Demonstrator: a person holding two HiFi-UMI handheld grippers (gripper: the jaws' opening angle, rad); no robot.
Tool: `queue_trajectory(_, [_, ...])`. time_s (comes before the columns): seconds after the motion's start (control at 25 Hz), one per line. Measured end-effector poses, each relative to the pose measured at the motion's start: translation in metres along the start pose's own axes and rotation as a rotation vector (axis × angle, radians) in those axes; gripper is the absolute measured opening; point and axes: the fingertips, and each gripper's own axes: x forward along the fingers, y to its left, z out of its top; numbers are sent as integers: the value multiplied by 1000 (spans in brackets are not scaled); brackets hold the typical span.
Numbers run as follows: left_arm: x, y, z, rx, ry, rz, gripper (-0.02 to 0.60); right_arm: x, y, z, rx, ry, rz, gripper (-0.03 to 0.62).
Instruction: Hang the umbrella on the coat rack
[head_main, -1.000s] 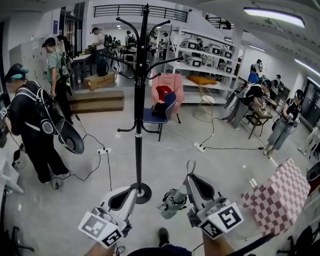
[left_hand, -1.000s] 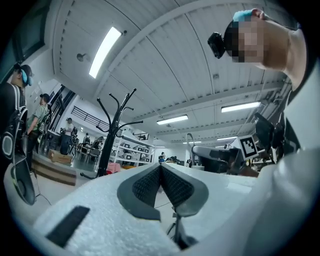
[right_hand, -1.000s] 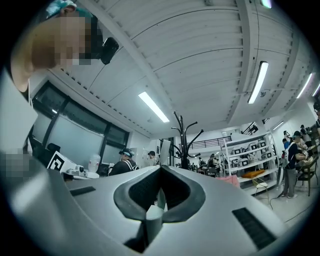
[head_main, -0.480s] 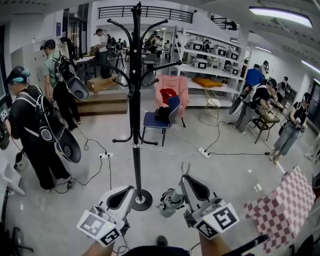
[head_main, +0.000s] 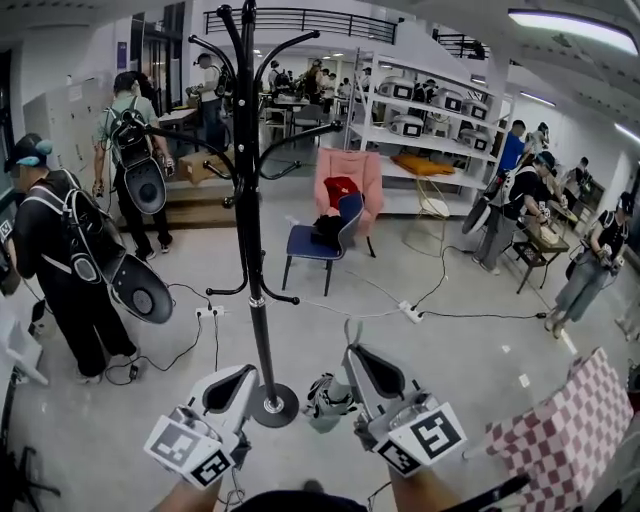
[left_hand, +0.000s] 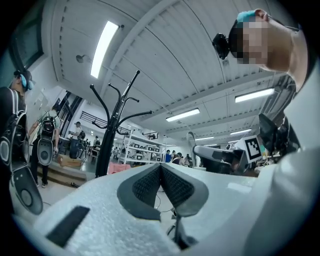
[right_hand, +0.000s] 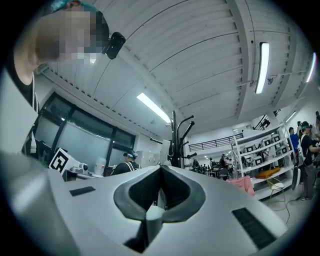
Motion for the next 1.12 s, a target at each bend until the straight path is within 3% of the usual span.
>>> queue_trajectory(0.6, [72, -10, -17, 52, 17, 69, 11, 6, -75, -16, 23, -27, 76, 9])
queue_trajectory(1.12, [98, 6, -8, 72, 4, 95, 11, 32, -103, -18, 36, -40, 83, 9])
